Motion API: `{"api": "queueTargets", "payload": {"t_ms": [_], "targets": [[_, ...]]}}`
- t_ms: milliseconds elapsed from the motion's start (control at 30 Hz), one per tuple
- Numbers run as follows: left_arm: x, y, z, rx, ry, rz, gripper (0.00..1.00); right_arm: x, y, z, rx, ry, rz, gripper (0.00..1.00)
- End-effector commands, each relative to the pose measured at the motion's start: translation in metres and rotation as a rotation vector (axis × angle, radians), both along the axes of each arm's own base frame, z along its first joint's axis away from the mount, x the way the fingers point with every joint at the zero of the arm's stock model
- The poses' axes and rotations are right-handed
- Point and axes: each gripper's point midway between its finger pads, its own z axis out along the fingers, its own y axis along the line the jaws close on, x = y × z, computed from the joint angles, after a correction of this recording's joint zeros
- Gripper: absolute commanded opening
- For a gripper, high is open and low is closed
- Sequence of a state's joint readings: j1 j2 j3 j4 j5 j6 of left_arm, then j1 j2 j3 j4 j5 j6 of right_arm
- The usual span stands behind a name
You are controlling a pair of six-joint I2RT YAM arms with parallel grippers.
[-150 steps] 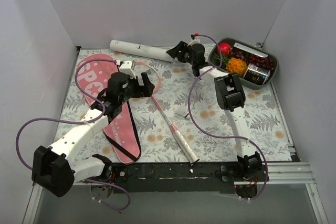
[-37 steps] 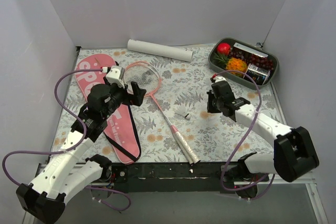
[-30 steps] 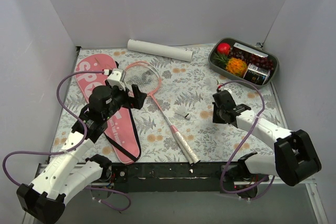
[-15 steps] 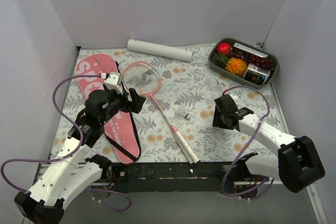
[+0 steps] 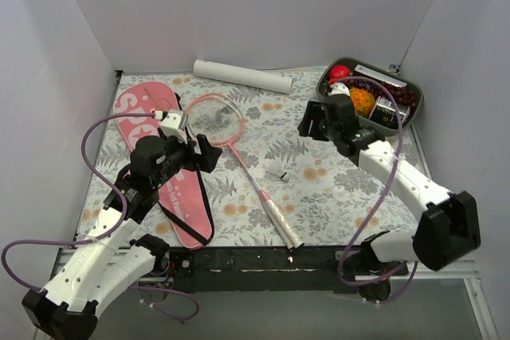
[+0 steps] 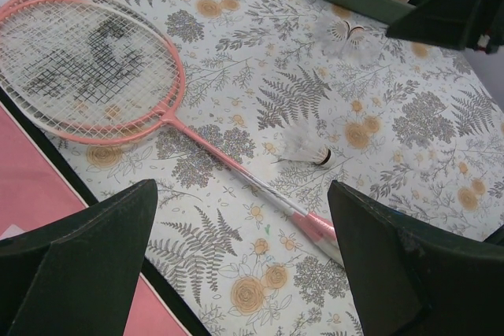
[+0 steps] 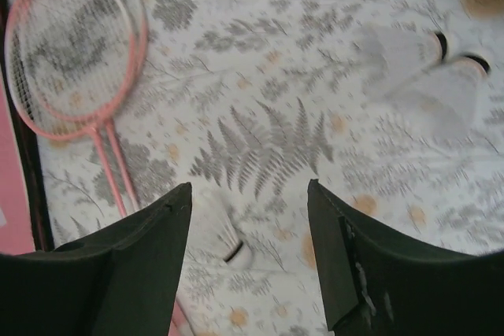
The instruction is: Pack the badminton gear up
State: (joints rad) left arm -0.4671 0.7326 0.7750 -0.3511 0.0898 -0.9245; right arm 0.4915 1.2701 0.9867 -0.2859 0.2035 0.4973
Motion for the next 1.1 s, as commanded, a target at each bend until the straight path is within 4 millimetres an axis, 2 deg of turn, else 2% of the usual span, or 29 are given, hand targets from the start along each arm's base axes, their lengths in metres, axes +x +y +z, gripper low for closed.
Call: {"api": "queueTargets", "payload": {"t_ms": [0,33,67,100,133,167,200,233,267,300,333,367,433,467,533,567,633,667,733,767,800,833,867,900,933,967,1033,1067], "targets": [[-0.002,-0.004,-0.007,0.008,0.010,-0.027,0.90,0.068,0.043,0.030,0.107,-0.134,0.067,0.71],[-0.002,-0.005,-0.009,0.010,0.012,-0.031,0.90,0.080,0.049,0.034,0.123,-0.150,0.074,0.72],[-0.003,-0.007,-0.012,0.010,0.010,-0.047,0.90,0.097,0.057,0.028,0.139,-0.168,0.080,0.74],[-0.004,-0.008,-0.014,0.008,0.012,-0.059,0.90,0.110,0.065,0.043,0.176,-0.202,0.092,0.75],[-0.005,-0.010,-0.014,0.002,0.010,-0.069,0.90,0.119,0.068,0.043,0.193,-0.208,0.094,0.75],[-0.005,-0.012,-0.016,0.001,0.014,-0.076,0.90,0.135,0.069,0.035,0.202,-0.216,0.086,0.76],[-0.004,-0.013,-0.018,0.001,0.021,-0.080,0.90,0.147,0.069,0.041,0.213,-0.242,0.076,0.76],[-0.004,-0.014,-0.019,0.000,0.021,-0.085,0.91,0.154,0.067,0.037,0.225,-0.244,0.063,0.76],[-0.004,-0.015,-0.018,0.000,0.021,-0.090,0.90,0.167,0.061,0.024,0.225,-0.242,0.041,0.76],[-0.003,-0.016,-0.021,0.006,0.031,-0.096,0.90,0.178,0.061,0.032,0.258,-0.294,0.039,0.77],[-0.002,-0.017,-0.021,0.007,0.032,-0.100,0.90,0.185,0.058,0.031,0.282,-0.307,0.029,0.77],[-0.002,-0.018,-0.021,0.007,0.032,-0.104,0.90,0.198,0.049,0.016,0.287,-0.295,0.000,0.78],[-0.001,-0.022,-0.023,0.011,0.036,-0.122,0.91,0.212,0.053,0.020,0.354,-0.314,0.042,0.78],[-0.001,-0.023,-0.024,0.013,0.039,-0.126,0.90,0.222,0.045,0.002,0.384,-0.284,0.021,0.78],[0.000,-0.025,-0.026,0.016,0.042,-0.139,0.90,0.232,0.048,0.006,0.449,-0.327,0.066,0.78],[0.000,-0.026,-0.027,0.016,0.042,-0.145,0.90,0.242,0.046,-0.002,0.480,-0.320,0.066,0.78],[-0.002,-0.029,-0.029,0.013,0.046,-0.165,0.90,0.249,0.053,-0.004,0.535,-0.330,0.126,0.77],[-0.003,-0.030,-0.030,0.012,0.048,-0.171,0.90,0.258,0.052,-0.012,0.546,-0.330,0.132,0.76],[-0.003,-0.031,-0.032,0.010,0.050,-0.180,0.90,0.263,0.054,-0.016,0.579,-0.328,0.154,0.76],[-0.004,-0.033,-0.033,0.011,0.055,-0.189,0.91,0.268,0.051,-0.027,0.584,-0.324,0.154,0.76],[-0.004,-0.033,-0.036,0.013,0.062,-0.192,0.90,0.274,0.052,-0.020,0.599,-0.341,0.167,0.76],[-0.003,-0.034,-0.036,0.012,0.064,-0.196,0.90,0.277,0.052,-0.022,0.605,-0.342,0.171,0.76],[-0.004,-0.035,-0.038,0.015,0.067,-0.203,0.91,0.282,0.050,-0.034,0.609,-0.328,0.167,0.76],[-0.004,-0.036,-0.039,0.016,0.073,-0.206,0.91,0.288,0.054,-0.023,0.624,-0.353,0.195,0.76],[-0.003,-0.036,-0.040,0.016,0.073,-0.206,0.91,0.291,0.056,-0.025,0.642,-0.346,0.199,0.75],[-0.003,-0.037,-0.042,0.020,0.080,-0.209,0.90,0.294,0.057,-0.036,0.648,-0.331,0.201,0.75],[-0.002,-0.038,-0.044,0.025,0.085,-0.212,0.90,0.300,0.061,-0.026,0.674,-0.359,0.223,0.75],[-0.002,-0.038,-0.045,0.025,0.085,-0.213,0.91,0.303,0.062,-0.035,0.678,-0.348,0.224,0.75]]}}
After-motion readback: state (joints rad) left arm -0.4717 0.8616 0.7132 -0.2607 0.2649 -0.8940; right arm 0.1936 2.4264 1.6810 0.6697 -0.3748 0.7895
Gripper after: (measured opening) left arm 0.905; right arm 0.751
